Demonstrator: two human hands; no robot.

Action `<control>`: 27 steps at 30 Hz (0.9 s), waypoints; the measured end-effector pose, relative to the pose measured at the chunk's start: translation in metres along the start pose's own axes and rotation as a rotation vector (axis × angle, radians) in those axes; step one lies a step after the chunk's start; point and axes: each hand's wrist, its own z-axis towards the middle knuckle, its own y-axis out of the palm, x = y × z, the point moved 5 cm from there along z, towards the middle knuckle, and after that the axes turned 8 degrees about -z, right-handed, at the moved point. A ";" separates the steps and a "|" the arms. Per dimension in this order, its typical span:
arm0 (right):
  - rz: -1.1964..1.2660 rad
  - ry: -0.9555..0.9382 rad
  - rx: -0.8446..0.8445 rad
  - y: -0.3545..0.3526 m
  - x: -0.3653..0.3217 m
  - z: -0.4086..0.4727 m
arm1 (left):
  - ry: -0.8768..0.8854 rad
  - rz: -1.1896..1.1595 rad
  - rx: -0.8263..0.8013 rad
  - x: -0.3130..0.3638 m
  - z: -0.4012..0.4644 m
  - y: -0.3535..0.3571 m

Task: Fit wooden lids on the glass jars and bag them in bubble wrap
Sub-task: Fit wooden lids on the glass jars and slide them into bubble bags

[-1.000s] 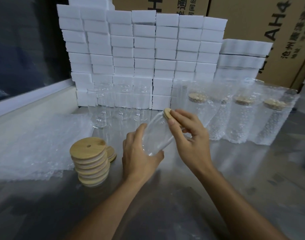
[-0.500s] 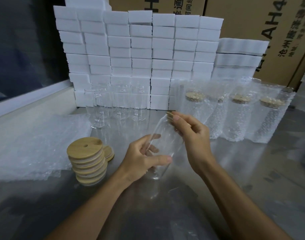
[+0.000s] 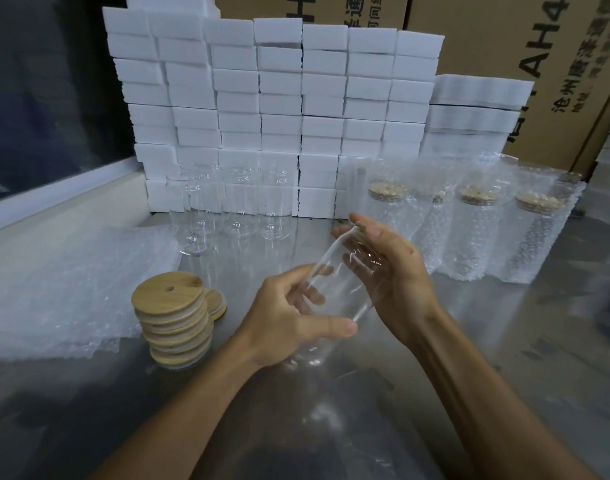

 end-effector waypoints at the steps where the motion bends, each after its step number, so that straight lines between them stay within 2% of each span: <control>1: 0.019 0.006 -0.052 0.002 -0.003 -0.002 | -0.045 -0.102 -0.081 0.000 -0.001 0.002; 2: 0.034 0.011 -0.084 0.004 -0.005 -0.004 | -0.058 -0.143 -0.128 0.000 -0.002 0.004; 4: 0.028 0.002 -0.072 0.005 -0.008 -0.004 | -0.027 -0.090 -0.101 -0.001 -0.001 0.004; 8: -0.099 -0.041 0.160 0.002 -0.009 -0.005 | 0.144 0.263 0.184 -0.001 0.000 0.002; 10: -0.154 -0.055 0.213 0.003 -0.005 -0.007 | 0.203 0.425 0.289 0.000 -0.002 0.000; 12: -0.215 -0.069 0.191 0.008 0.000 -0.010 | 0.210 0.457 0.329 0.000 -0.004 -0.004; 17: -0.395 -0.082 -0.011 0.032 0.021 -0.015 | 0.158 0.280 0.420 0.000 -0.003 -0.009; 19: -0.459 -0.062 -0.058 0.037 0.030 -0.017 | 0.134 0.300 0.439 -0.001 -0.003 -0.011; 22: -0.593 -0.112 -0.050 0.035 0.031 -0.017 | 0.105 0.382 0.423 -0.001 -0.004 -0.012; 27: -0.640 -0.116 -0.014 0.026 0.039 -0.015 | 0.095 0.541 0.355 0.006 -0.004 -0.008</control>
